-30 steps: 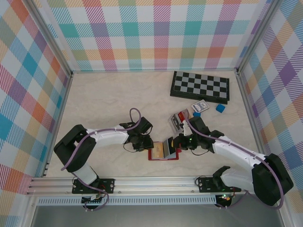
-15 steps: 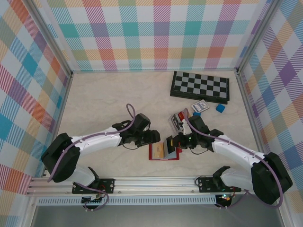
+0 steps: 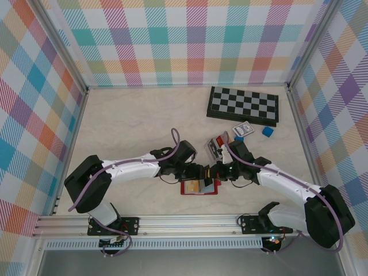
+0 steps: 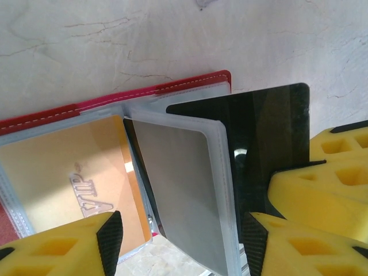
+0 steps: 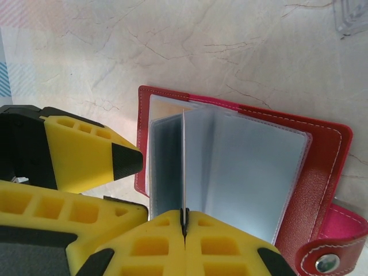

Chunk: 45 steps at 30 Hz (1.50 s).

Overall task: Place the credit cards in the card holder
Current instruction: Flip over the card slot on the card holder.

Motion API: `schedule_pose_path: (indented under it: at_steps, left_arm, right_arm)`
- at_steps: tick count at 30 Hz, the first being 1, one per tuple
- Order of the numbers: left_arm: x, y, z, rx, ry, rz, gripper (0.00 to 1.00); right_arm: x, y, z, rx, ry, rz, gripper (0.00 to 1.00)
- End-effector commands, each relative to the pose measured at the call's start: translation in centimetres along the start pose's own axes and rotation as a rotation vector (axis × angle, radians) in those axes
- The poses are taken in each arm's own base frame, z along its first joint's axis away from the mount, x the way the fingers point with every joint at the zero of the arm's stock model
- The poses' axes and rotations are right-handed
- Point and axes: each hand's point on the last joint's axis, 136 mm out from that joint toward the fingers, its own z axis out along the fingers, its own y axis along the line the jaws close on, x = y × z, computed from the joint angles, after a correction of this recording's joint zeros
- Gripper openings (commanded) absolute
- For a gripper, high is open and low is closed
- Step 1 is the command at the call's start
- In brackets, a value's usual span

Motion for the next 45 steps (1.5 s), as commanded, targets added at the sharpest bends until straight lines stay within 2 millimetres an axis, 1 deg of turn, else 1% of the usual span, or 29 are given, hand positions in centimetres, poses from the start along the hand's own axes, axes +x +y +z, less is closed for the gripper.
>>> schedule_pose_path:
  at_steps: [1,8,11,12,14,17,20,22,26,29,31,33,34,37,39,43,45]
  left_arm:
    - [0.2,-1.1,0.1,0.02,0.019,0.038,0.55]
    - [0.3,-0.8,0.5,0.01,0.027,0.037,0.54]
    - [0.3,-0.5,0.7,-0.001,0.028,0.036,0.53]
    - [0.3,-0.5,0.7,-0.002,0.025,0.036,0.51]
    - [0.2,-0.5,0.7,-0.002,0.023,0.037,0.45]
    - [0.7,0.3,0.6,-0.037,0.04,0.03,0.42]
    - [0.8,0.8,0.4,-0.059,0.035,0.028,0.38]
    - [0.8,1.1,0.2,-0.073,0.031,0.026,0.38]
    - [0.8,2.9,-0.6,-0.161,0.006,0.019,0.39]
    - [0.8,4.1,-1.4,-0.219,-0.022,0.013,0.41]
    - [0.8,4.6,-1.8,-0.235,-0.04,0.009,0.42]
    - [0.6,4.2,-1.8,-0.212,-0.05,0.012,0.42]
    - [0.5,3.8,-1.6,-0.191,-0.049,0.013,0.44]
    - [0.5,2.8,-0.8,-0.146,-0.024,0.016,0.44]
    - [0.6,2.3,-0.2,-0.128,0.001,0.023,0.44]
    - [0.6,0.9,0.6,-0.073,0.041,0.045,0.44]
    - [0.7,-0.5,1.1,-0.01,0.064,0.054,0.44]
  right_arm:
    - [-0.2,0.5,-0.1,-0.006,0.001,-0.02,0.05]
    - [-0.3,0.6,0.0,-0.011,-0.003,-0.016,0.05]
    - [-0.3,0.6,0.0,-0.009,-0.003,-0.014,0.05]
    - [-0.3,0.5,0.0,-0.008,-0.002,-0.015,0.05]
    - [-0.3,0.5,0.1,-0.005,0.0,-0.012,0.05]
    - [-0.3,0.4,0.0,0.002,-0.002,-0.011,0.05]
    - [-0.3,-0.3,0.0,0.032,-0.006,-0.004,0.05]
    - [-0.4,-1.4,-0.2,0.097,-0.02,0.019,0.05]
    - [-0.7,-3.3,-1.5,0.23,-0.059,0.023,0.05]
    - [-1.0,-3.7,-2.5,0.286,-0.08,0.021,0.05]
    - [-1.4,-3.9,-3.4,0.32,-0.113,0.029,0.05]
    - [-1.7,-3.7,-4.0,0.32,-0.14,0.025,0.05]
    - [-1.9,-3.2,-4.3,0.305,-0.157,0.024,0.05]
    - [-2.3,-1.9,-5.0,0.256,-0.187,0.016,0.05]
    - [-2.3,-1.4,-5.3,0.242,-0.194,0.014,0.05]
    - [-2.2,-1.2,-5.2,0.217,-0.192,0.013,0.05]
    - [-2.0,-1.4,-5.0,0.213,-0.188,0.023,0.05]
